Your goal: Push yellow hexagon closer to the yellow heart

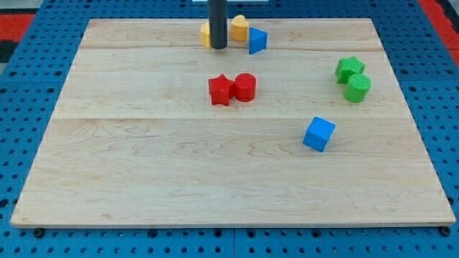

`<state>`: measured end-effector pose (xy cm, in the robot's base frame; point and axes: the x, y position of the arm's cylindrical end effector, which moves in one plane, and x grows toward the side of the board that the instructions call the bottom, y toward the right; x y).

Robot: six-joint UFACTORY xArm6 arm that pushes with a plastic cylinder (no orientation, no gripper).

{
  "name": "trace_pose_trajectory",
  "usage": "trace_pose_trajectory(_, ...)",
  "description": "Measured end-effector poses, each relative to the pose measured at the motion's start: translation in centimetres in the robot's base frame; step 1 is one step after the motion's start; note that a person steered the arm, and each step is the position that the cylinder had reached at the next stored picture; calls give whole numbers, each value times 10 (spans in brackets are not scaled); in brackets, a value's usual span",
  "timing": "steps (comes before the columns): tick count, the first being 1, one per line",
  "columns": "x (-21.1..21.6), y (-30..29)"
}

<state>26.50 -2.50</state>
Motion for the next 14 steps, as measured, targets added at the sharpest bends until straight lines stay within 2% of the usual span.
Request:
trace_pose_trajectory(3,2,-82)
trace_pose_trajectory(6,-31,-42)
trace_pose_trajectory(8,-29,-11)
trace_pose_trajectory(12,8,4)
trace_pose_trajectory(14,-1,17)
